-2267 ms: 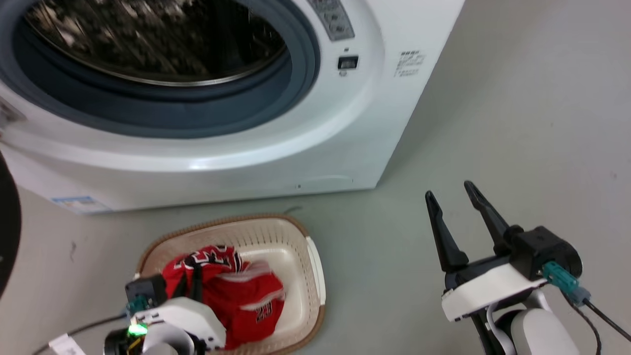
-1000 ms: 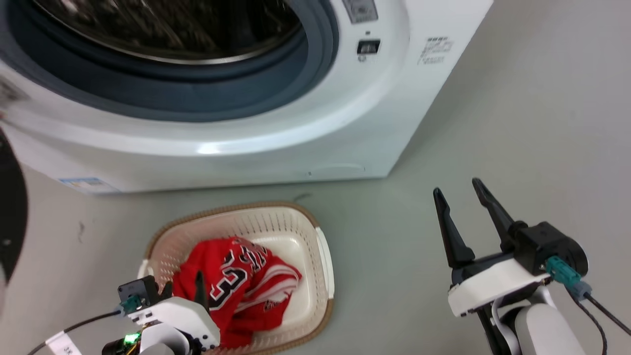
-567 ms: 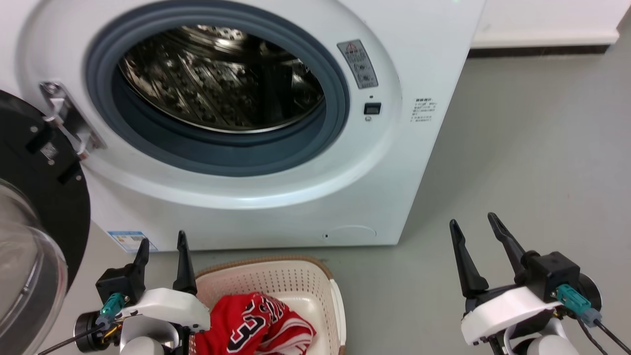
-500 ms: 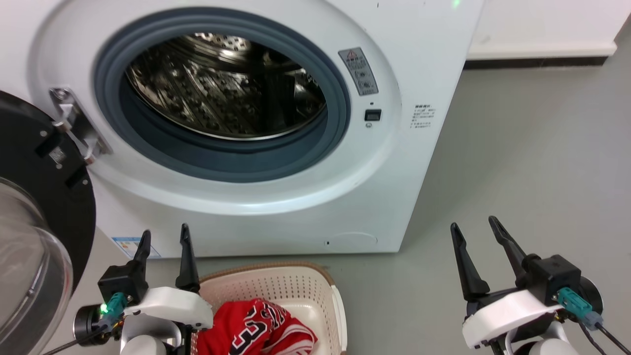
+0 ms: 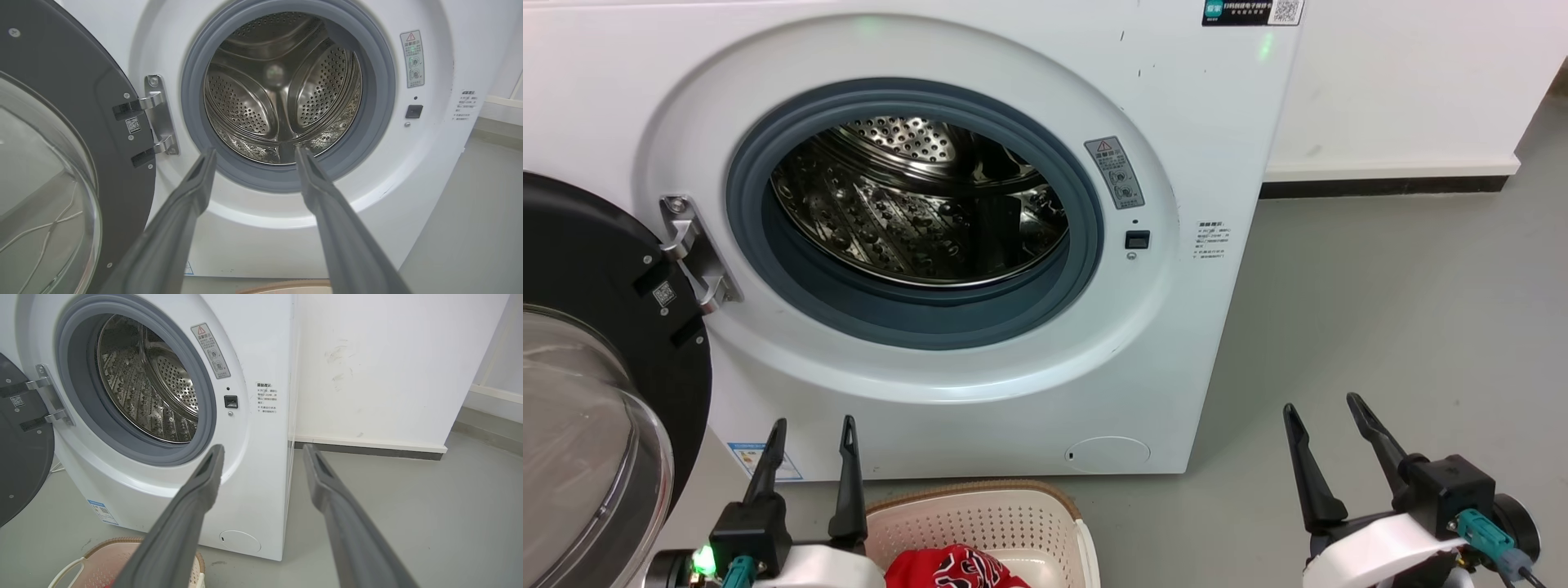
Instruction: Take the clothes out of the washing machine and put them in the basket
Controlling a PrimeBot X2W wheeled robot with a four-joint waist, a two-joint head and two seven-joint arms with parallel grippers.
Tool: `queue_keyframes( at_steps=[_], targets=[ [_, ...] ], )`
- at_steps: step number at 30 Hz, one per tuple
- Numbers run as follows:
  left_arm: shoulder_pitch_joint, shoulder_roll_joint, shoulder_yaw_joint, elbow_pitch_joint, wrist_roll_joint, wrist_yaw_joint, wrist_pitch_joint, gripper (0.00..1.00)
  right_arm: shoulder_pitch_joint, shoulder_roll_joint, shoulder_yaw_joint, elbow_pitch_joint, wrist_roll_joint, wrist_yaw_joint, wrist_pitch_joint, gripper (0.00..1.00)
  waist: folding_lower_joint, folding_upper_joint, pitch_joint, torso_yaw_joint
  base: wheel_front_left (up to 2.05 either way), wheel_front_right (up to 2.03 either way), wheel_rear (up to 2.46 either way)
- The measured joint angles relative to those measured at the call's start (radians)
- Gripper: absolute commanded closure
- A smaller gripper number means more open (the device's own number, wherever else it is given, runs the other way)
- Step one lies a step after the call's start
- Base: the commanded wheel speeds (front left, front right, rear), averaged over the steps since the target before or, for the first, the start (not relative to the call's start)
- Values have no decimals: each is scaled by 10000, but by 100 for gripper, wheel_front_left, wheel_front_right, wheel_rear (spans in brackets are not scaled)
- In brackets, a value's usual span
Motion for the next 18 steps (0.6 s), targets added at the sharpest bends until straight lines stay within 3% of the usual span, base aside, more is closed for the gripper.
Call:
queue_keyframes(
  at_steps=[18],
  targets=[
    [247,86,-150,328,-253,121,4,0,237,0,73,-54,0,0,111,0,1,0,-241,-75,0,0,0]
  ],
)
